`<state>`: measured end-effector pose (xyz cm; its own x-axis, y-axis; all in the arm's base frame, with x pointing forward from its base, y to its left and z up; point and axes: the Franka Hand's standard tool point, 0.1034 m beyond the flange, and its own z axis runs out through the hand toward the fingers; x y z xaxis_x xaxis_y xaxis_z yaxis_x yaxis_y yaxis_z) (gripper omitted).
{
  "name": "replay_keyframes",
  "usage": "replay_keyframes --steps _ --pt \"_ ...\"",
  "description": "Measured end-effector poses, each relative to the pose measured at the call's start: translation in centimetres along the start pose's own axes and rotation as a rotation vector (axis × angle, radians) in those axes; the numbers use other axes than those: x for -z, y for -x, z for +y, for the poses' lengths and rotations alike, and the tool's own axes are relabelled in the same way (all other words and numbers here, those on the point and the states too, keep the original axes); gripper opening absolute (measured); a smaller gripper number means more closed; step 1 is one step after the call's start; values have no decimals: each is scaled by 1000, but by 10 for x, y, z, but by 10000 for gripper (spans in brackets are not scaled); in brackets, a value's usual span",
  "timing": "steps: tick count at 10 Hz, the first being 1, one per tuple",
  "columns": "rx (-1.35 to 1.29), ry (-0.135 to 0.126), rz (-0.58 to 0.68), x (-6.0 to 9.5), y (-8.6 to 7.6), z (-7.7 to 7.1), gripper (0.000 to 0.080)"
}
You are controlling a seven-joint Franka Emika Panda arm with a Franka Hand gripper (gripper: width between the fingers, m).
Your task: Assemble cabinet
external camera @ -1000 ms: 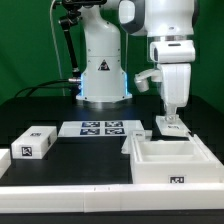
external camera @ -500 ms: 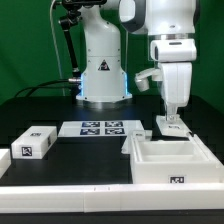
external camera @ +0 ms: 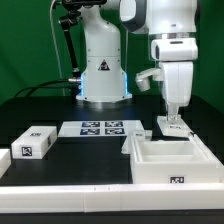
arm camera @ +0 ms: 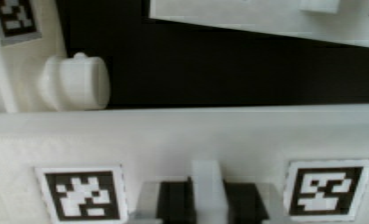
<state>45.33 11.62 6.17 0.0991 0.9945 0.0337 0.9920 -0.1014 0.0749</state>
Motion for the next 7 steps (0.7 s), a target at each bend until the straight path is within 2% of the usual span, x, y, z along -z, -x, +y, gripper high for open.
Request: replay_keyframes --steps 2,4,7 --pt "0 0 0 0 0 0 69" --pt "-3 -18 -13 -1 3 3 69" --pt "-9 -24 -12 -4 3 3 69"
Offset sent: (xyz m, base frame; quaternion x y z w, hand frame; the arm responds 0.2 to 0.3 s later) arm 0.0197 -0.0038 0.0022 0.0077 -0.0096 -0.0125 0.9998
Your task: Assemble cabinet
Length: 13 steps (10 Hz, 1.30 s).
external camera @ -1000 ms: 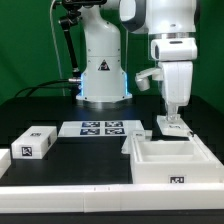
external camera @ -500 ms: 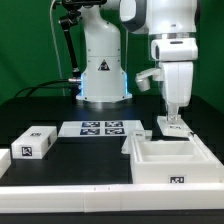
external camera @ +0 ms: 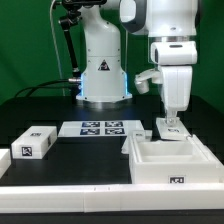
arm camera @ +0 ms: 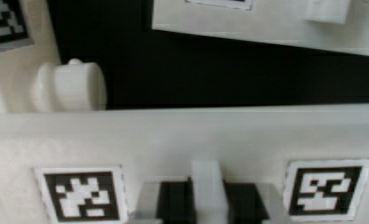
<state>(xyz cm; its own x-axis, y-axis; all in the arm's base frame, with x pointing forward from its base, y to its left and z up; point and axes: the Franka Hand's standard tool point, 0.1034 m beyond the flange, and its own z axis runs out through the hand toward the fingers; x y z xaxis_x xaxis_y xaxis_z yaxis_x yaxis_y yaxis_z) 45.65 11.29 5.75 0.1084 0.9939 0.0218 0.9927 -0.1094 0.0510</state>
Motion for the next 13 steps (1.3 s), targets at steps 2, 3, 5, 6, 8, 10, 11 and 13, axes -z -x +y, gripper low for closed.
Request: replay_keyframes --steps 2,3,5,6,8,10,11,13 --pt "-3 0 0 0 -1 0 69" --pt "-3 1 1 0 -1 0 69" --pt "-2 4 2 1 -2 3 69" --pt "-1 4 2 1 -2 3 69" --pt "-1 3 2 1 -1 2 69" --pt "-1 3 2 1 -1 2 69" --pt "-1 2 2 1 -1 2 69" --pt "-3 1 -4 4 -1 9 69"
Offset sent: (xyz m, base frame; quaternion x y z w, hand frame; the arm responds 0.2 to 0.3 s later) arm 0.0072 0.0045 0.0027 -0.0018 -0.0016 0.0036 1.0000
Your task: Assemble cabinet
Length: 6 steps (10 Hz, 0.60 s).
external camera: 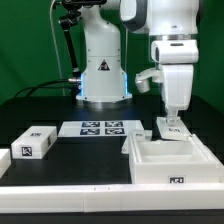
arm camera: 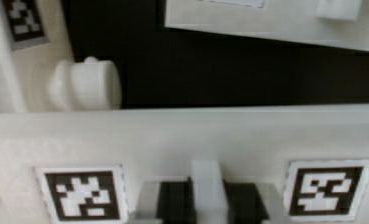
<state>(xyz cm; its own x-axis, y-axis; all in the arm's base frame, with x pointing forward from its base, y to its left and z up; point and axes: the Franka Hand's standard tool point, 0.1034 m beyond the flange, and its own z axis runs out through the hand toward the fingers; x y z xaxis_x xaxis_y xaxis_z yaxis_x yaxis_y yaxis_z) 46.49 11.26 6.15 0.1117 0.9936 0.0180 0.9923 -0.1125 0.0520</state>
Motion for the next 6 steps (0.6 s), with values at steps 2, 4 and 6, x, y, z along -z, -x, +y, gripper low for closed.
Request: replay_keyframes --steps 2,4,6 --pt "-4 -1 -3 2 1 4 69" --pt "-8 -5 -5 0 2 7 69" --pt "-11 -7 0 -6 0 12 69"
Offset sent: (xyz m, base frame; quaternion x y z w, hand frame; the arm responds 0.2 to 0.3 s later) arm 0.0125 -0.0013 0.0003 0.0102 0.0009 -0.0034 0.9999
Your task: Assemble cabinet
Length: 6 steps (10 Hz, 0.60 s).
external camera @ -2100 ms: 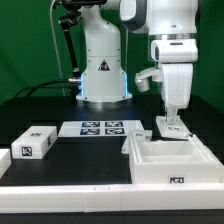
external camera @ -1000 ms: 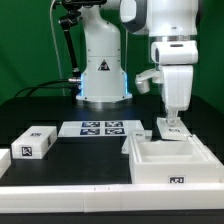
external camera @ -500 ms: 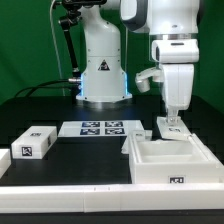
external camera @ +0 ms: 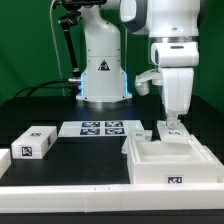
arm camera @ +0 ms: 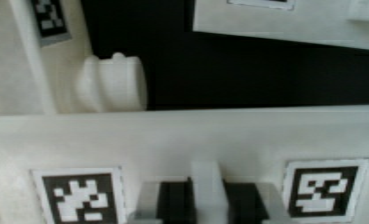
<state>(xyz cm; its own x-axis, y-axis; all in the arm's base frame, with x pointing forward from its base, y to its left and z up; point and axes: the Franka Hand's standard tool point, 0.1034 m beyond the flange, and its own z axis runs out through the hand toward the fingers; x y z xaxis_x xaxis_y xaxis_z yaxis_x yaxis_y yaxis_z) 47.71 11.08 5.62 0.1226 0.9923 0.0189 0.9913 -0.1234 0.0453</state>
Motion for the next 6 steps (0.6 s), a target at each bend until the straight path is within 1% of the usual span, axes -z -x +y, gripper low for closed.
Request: replay_keyframes --steps 2,6 --pt "9 2 2 -1 -3 5 69" --pt "26 4 3 0 -4 6 70"
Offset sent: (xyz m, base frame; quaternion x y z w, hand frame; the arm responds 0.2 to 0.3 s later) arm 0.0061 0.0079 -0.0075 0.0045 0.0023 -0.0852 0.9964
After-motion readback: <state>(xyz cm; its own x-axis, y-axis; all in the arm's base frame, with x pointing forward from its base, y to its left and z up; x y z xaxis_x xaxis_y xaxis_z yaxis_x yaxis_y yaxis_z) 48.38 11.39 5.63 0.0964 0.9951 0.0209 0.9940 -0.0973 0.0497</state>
